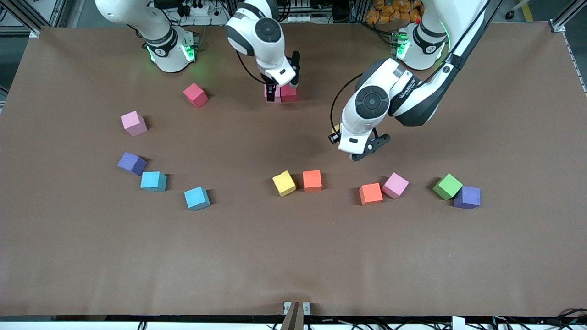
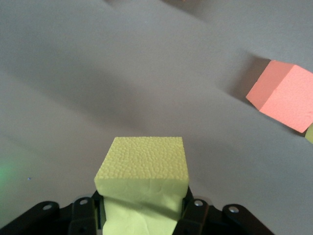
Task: Form number 2 with 11 blocks
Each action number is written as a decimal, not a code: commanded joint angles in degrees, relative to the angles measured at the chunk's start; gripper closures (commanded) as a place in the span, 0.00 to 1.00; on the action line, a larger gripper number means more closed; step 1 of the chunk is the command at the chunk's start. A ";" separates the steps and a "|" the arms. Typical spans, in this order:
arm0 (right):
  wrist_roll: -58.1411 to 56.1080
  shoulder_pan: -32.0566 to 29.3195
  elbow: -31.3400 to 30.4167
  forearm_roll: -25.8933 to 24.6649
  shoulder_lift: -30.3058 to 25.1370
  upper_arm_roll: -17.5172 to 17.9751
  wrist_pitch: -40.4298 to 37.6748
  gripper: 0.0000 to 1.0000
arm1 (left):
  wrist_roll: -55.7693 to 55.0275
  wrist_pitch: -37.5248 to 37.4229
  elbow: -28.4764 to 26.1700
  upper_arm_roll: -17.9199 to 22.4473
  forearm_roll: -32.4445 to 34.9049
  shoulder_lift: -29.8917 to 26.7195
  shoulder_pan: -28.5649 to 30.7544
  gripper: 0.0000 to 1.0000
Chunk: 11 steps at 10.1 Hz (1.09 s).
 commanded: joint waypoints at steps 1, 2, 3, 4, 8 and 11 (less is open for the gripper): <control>-0.32 -5.05 2.80 1.58 -2.33 -5.15 -3.01 0.00 | -1.71 1.69 -2.99 0.01 -3.06 -3.21 0.41 0.72; -0.32 -8.12 6.39 1.50 -2.07 -7.43 -6.06 0.00 | -4.94 2.56 -3.08 0.01 -3.07 -3.38 0.24 0.72; -0.06 -11.63 11.56 1.50 -1.29 -9.02 -10.27 0.00 | -8.71 3.00 -3.08 0.01 -3.16 -3.91 0.06 0.72; -0.06 -16.02 17.01 1.50 0.64 -9.21 -13.45 0.00 | -11.44 3.10 -3.08 0.01 -3.77 -4.17 -0.55 0.73; 0.73 -29.92 29.00 6.21 10.04 -9.13 -14.44 0.00 | -27.08 4.32 -3.87 -2.45 -4.04 -4.35 -0.03 0.80; -0.32 -32.67 34.35 7.65 18.56 -9.13 -13.74 0.00 | -35.88 7.83 -6.14 -2.54 -4.04 -5.05 -0.47 0.79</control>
